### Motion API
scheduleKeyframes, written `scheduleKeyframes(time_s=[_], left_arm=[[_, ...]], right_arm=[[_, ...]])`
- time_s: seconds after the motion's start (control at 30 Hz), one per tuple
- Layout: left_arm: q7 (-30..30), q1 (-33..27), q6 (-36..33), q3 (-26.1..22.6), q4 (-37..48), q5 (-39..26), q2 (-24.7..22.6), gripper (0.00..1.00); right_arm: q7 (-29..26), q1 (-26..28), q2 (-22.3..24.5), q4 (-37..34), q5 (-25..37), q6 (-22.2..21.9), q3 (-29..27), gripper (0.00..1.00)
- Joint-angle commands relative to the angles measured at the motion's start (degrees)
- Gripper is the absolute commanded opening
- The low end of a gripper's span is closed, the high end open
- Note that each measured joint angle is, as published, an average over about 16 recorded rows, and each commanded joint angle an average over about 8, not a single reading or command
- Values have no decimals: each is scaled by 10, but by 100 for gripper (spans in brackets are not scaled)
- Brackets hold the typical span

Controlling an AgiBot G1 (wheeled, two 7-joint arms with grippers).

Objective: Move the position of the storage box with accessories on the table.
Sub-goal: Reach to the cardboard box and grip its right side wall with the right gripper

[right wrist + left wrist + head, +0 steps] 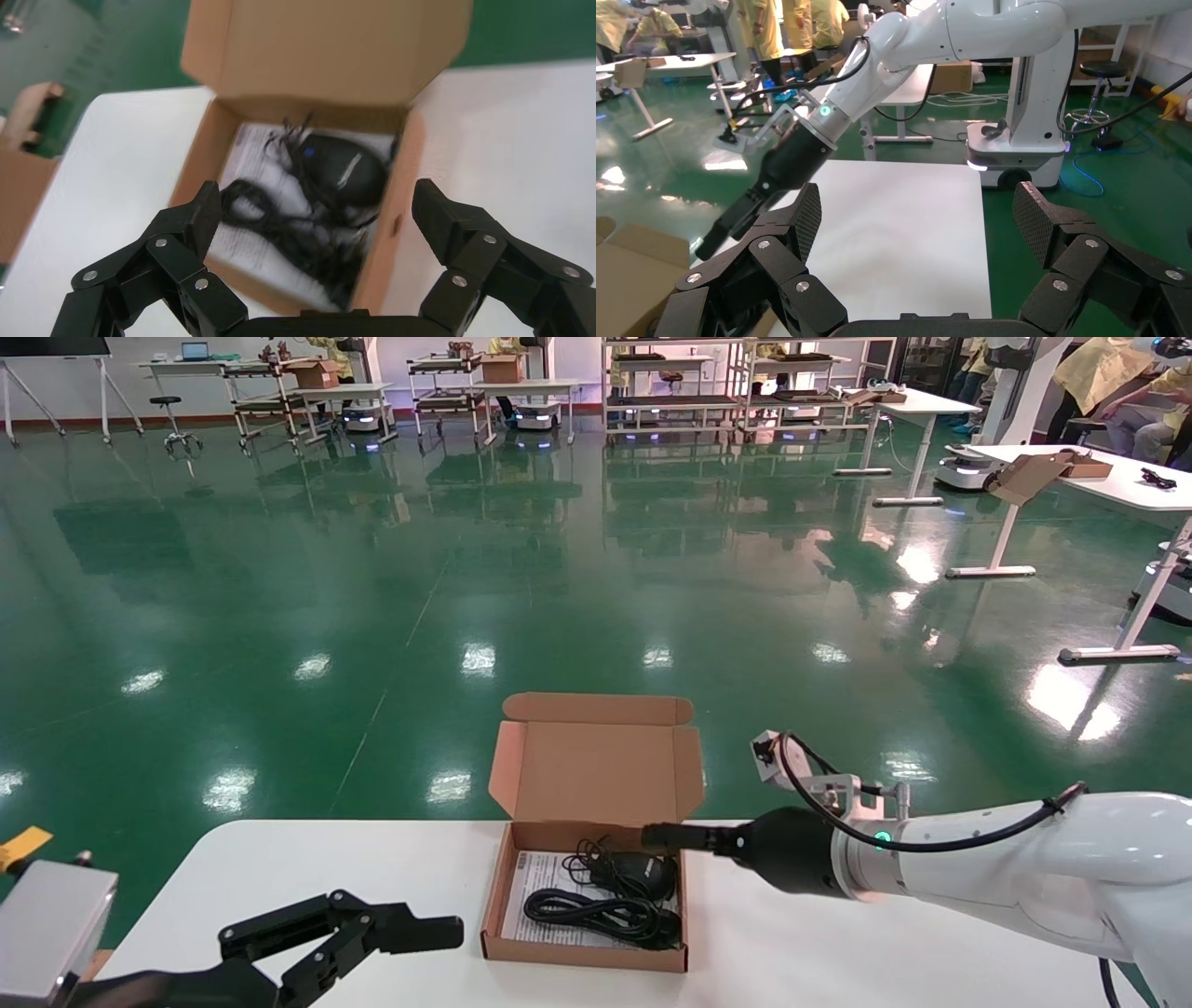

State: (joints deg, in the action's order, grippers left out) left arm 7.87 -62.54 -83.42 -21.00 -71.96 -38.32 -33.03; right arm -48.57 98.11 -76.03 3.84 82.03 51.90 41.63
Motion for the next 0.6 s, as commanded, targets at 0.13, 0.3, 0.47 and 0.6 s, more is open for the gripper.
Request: scheduleKeyframes(time_s=[0.13, 0.3, 0.47, 0.6], left_arm=[[0, 0, 0, 0, 0, 0, 0, 100], [0, 0, 0, 0, 0, 0, 0, 100], [0, 0, 0, 0, 0, 0, 0, 100], [0, 0, 0, 0, 0, 0, 0, 100]], right_arm=[[11, -8, -3, -2, 10, -32, 7, 100], [1, -16, -9, -4, 19, -37, 14, 100], [-30, -20, -15, -1, 41, -35, 31, 100], [-55, -26, -16, 15, 57, -40, 46, 100]])
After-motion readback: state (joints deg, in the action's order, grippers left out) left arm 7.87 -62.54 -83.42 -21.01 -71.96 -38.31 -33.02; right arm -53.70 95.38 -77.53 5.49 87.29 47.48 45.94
